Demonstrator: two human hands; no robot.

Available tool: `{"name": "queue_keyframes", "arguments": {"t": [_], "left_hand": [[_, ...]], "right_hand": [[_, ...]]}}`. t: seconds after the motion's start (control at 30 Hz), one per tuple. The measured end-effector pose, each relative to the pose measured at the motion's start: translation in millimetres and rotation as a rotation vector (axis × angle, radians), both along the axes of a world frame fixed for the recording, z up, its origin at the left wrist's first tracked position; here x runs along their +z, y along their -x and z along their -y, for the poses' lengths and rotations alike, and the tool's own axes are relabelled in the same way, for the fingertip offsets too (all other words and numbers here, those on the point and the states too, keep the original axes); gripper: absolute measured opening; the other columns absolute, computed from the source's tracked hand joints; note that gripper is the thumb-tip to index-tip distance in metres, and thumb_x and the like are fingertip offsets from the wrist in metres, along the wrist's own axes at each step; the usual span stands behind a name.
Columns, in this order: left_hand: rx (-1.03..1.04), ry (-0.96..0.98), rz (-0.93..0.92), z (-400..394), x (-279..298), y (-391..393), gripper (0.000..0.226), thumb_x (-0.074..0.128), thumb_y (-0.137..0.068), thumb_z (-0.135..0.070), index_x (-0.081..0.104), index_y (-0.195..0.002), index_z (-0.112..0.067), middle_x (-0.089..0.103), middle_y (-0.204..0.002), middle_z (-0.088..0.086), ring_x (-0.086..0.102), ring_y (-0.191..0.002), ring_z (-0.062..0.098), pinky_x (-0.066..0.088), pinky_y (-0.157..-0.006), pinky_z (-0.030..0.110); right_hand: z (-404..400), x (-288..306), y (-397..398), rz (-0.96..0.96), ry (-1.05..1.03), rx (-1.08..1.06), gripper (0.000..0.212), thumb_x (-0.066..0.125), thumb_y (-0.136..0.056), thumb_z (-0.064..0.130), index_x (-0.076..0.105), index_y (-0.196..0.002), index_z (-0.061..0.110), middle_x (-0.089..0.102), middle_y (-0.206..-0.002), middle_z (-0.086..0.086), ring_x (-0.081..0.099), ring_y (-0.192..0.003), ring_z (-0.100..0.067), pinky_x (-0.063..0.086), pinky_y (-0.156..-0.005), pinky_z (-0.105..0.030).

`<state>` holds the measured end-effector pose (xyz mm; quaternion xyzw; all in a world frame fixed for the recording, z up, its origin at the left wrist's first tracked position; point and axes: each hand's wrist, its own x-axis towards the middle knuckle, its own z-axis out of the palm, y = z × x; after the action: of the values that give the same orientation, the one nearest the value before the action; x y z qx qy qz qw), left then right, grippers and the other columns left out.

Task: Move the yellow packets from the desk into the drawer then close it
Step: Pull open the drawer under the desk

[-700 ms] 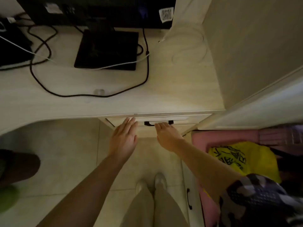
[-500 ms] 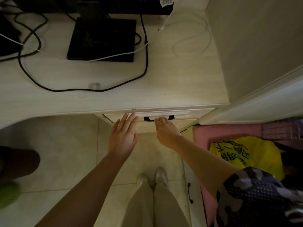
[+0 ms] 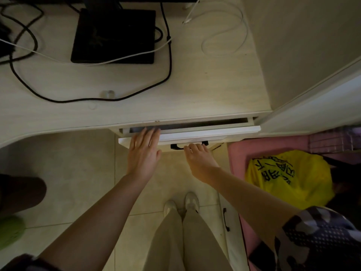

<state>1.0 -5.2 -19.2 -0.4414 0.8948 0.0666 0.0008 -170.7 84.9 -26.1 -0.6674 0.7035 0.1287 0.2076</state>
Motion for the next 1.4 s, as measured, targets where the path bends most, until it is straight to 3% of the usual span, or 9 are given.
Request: {"name": "queue_keyframes", "arguments": {"t": [0.17,0.37,0.83,1.4], "left_hand": [[-0.004,0.092,-0.061,-5,-9,-4,0.053,0.071,-0.080,-0.024,0.054,-0.129,-0.012,0.059,-0.126,0.008,0.053,-0.120,0.031,0.033,-0.109,0.050],[0.050,0.150,-0.125,-32,-13,-9,0.041,0.072,-0.079,-0.027,0.062,-0.117,-0.017,0.064,-0.112,0.003,0.058,-0.101,0.028,0.043,-0.090,0.043],[0.127,0.094,-0.121,-126,-16,-42,0.043,0.075,-0.076,-0.024,0.063,-0.117,-0.018,0.063,-0.116,0.001,0.054,-0.106,0.024,0.044,-0.091,0.042],[0.174,-0.036,-0.072,-219,-3,-68,0.043,0.077,-0.075,-0.020,0.063,-0.115,-0.018,0.063,-0.113,0.000,0.058,-0.106,0.024,0.045,-0.090,0.042]], "right_hand": [[-19,-1,-7,0.035,0.058,0.002,0.059,0.055,-0.087,0.006,0.031,-0.141,0.005,0.040,-0.141,-0.017,0.037,-0.132,-0.032,0.029,-0.115,-0.042],[-44,-3,-15,0.063,0.050,-0.013,0.059,0.053,-0.085,0.004,0.031,-0.140,0.005,0.040,-0.140,-0.017,0.038,-0.130,-0.033,0.029,-0.115,-0.043],[-128,3,-41,0.071,-0.048,0.074,0.069,0.059,-0.085,0.006,0.025,-0.145,0.007,0.035,-0.144,-0.017,0.033,-0.135,-0.035,0.031,-0.113,-0.046],[-205,6,-68,0.115,-0.148,0.037,0.061,0.056,-0.086,0.006,0.031,-0.142,0.007,0.039,-0.143,-0.017,0.033,-0.135,-0.036,0.032,-0.113,-0.046]]}}
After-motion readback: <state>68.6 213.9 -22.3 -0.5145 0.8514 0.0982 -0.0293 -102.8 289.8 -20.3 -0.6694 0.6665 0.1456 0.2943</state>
